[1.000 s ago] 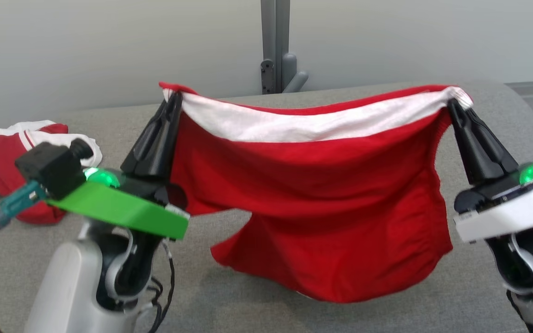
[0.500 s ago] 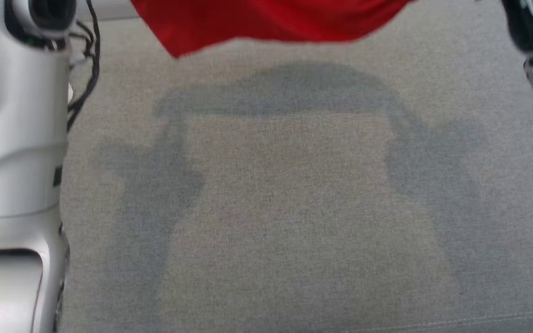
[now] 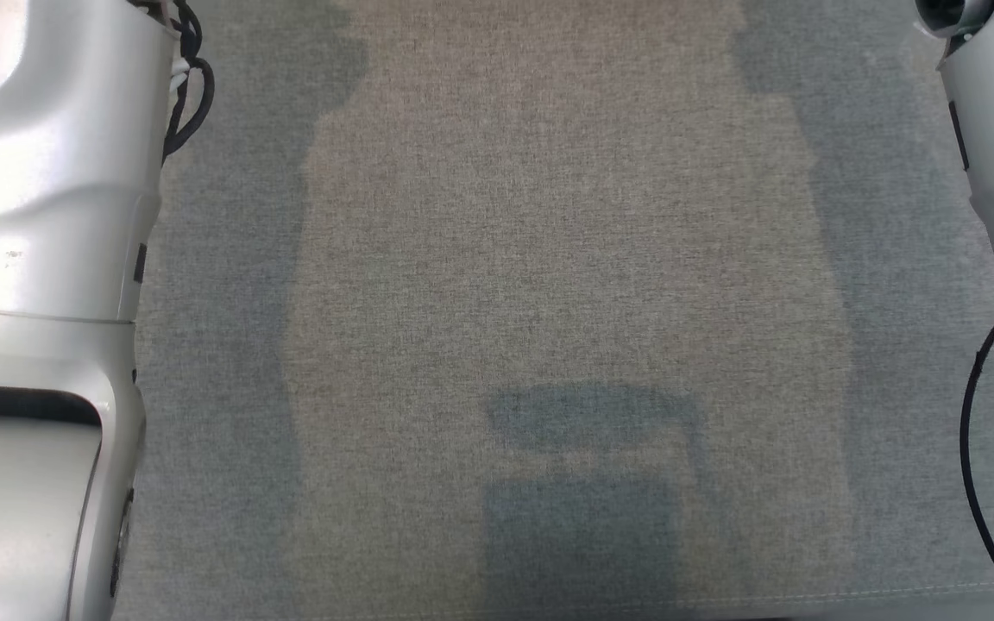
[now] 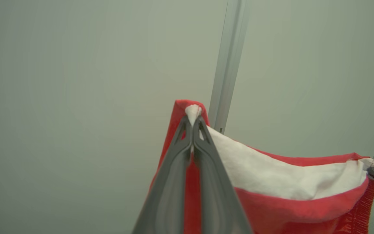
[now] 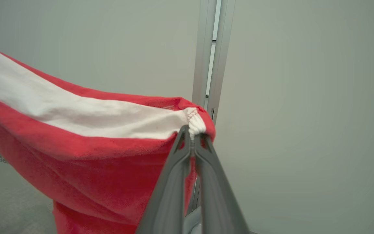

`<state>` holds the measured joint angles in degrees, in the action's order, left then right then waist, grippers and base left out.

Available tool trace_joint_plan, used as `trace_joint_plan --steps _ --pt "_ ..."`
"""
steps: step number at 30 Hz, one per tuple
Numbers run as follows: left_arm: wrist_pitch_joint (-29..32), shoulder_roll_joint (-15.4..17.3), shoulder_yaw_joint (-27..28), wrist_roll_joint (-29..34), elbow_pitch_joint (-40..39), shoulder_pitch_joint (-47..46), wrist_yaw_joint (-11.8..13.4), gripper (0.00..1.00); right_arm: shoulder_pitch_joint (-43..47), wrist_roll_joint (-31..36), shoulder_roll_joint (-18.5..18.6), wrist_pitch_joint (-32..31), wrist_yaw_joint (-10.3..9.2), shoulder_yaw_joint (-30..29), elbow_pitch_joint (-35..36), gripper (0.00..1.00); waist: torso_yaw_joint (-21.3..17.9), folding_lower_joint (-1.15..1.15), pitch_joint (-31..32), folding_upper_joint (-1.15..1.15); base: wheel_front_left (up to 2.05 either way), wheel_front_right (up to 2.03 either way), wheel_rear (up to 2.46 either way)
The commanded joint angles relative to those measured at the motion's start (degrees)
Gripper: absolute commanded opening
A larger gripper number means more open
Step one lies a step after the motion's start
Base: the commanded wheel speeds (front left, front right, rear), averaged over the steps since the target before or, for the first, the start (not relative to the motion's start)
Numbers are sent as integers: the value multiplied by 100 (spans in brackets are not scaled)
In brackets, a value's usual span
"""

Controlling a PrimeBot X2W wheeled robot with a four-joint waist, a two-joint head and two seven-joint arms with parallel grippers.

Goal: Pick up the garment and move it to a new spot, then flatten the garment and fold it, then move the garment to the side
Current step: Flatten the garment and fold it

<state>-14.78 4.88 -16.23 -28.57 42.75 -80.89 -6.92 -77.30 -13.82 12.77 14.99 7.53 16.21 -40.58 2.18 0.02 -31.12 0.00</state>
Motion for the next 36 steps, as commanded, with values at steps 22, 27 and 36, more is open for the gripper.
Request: trace_joint_plan --steps 22,27,36 --pt "-42 878 129 -771 -3467 4133 -59 0 3419 -1579 735 25 -8 703 2839 0 49 -2 500 0 0 0 0" --pt "-43 645 266 -712 -3748 5634 -59 0 4786 -1679 620 25 -7 551 3219 0 136 -2 1091 0 0 0 0" --pt "-43 350 299 -452 -3912 7499 -59 0 6739 -1497 138 25 -8 1 3511 0 450 -2 2121 0 0 0 0"
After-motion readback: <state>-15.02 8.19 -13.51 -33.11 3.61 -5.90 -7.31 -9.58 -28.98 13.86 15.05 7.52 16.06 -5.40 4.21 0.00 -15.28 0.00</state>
